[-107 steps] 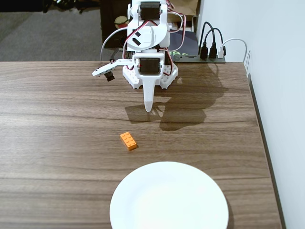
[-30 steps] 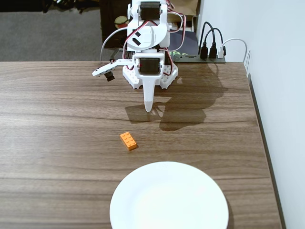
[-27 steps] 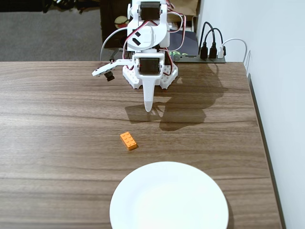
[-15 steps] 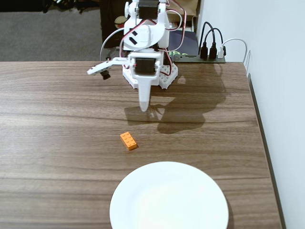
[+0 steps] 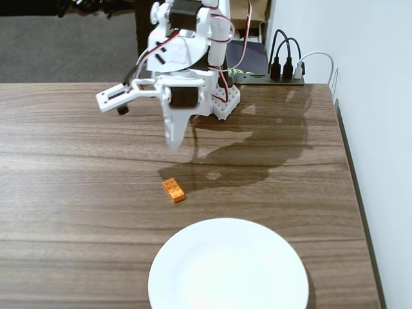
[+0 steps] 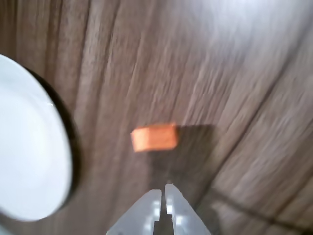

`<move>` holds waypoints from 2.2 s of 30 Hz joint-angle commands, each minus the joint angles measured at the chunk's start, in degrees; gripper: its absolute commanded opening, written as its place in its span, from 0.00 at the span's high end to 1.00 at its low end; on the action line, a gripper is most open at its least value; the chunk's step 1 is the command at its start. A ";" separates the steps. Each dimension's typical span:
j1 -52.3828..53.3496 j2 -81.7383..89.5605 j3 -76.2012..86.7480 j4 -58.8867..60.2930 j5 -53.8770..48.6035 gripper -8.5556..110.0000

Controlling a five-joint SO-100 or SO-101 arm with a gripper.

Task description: Grasp a lego block and put it on the plate.

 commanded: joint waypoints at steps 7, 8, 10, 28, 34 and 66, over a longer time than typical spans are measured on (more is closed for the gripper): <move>5.45 -13.71 -10.11 -2.55 -29.62 0.92; 5.89 -15.29 -11.25 -2.55 -33.13 0.92; 6.24 -18.46 -12.66 -3.08 -39.81 0.92; -2.11 -29.00 -16.44 -4.48 -68.73 0.92; -2.90 -29.09 -17.49 1.49 -74.97 0.92; 0.79 -43.07 -23.91 0.00 -89.74 0.79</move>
